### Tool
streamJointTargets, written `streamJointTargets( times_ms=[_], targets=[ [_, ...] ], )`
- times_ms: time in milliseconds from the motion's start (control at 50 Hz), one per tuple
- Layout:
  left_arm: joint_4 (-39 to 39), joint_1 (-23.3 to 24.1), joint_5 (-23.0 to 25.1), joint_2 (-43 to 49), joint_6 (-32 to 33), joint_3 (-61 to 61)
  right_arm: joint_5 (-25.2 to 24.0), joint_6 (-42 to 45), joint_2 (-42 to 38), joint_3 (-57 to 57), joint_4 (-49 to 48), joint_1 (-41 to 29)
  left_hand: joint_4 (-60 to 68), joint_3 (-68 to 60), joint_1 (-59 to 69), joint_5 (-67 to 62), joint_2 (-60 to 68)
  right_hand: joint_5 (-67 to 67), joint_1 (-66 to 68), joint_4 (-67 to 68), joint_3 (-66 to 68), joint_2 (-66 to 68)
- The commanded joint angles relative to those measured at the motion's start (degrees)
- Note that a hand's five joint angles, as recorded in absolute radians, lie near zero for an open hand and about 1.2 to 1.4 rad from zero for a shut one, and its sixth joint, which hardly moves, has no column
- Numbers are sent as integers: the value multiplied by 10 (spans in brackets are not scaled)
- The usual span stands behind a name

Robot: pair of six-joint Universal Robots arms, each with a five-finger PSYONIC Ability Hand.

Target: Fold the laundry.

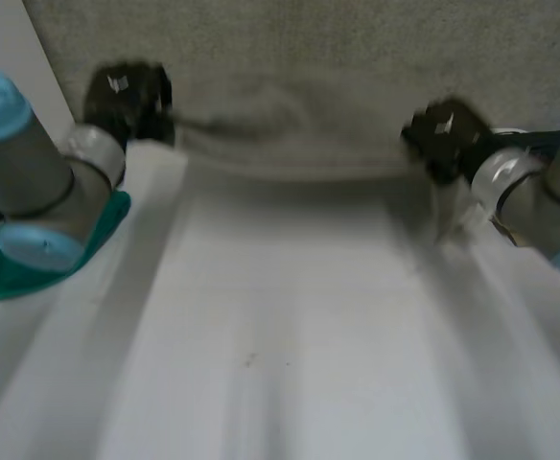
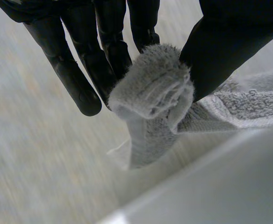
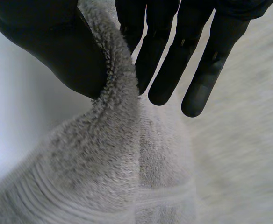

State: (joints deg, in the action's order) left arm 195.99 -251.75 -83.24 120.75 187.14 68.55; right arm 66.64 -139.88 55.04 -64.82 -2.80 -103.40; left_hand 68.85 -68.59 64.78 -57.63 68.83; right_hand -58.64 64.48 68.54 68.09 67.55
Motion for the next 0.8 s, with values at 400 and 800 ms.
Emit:
streamJointTargets(
  times_ms=[400,800],
  targets=[
    [-38,-39,5,-20,65,96,233,-167,-34,-96,18,13,112,-114,152,-124,112,405,-363,-404,-399,-394],
    [-93,-46,3,-59,114,139,116,-150,6,-167,59,71,112,-114,152,-124,112,-114,155,115,119,125]
  ],
)
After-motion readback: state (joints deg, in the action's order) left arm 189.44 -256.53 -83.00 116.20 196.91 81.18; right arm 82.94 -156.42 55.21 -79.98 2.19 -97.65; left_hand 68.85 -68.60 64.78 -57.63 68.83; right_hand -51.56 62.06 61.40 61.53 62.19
